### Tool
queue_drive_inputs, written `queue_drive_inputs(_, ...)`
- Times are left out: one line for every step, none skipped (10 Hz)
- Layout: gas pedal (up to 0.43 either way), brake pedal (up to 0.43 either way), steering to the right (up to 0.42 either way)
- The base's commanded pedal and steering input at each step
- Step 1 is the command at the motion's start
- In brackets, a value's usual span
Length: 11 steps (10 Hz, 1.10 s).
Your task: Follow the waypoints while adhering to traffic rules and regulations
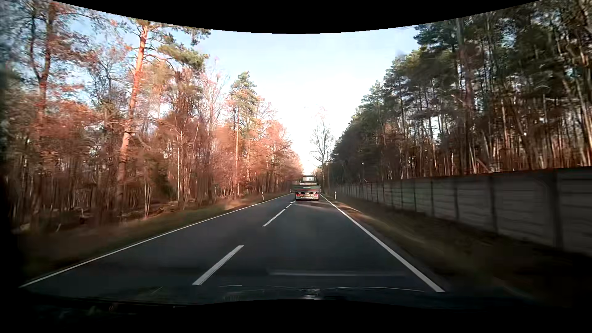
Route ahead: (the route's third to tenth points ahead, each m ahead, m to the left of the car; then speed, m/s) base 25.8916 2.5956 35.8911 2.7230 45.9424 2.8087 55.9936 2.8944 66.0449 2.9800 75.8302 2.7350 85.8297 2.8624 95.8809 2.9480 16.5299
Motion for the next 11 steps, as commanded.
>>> queue_drive_inputs(0.118, 0.000, -0.003)
queue_drive_inputs(0.118, 0.000, -0.002)
queue_drive_inputs(0.118, 0.000, -0.002)
queue_drive_inputs(0.118, 0.000, -0.003)
queue_drive_inputs(0.118, 0.000, -0.003)
queue_drive_inputs(0.110, 0.000, -0.002)
queue_drive_inputs(0.110, 0.000, -0.002)
queue_drive_inputs(0.098, 0.000, -0.003)
queue_drive_inputs(0.098, 0.000, -0.002)
queue_drive_inputs(0.098, 0.000, -0.002)
queue_drive_inputs(0.098, 0.000, -0.002)
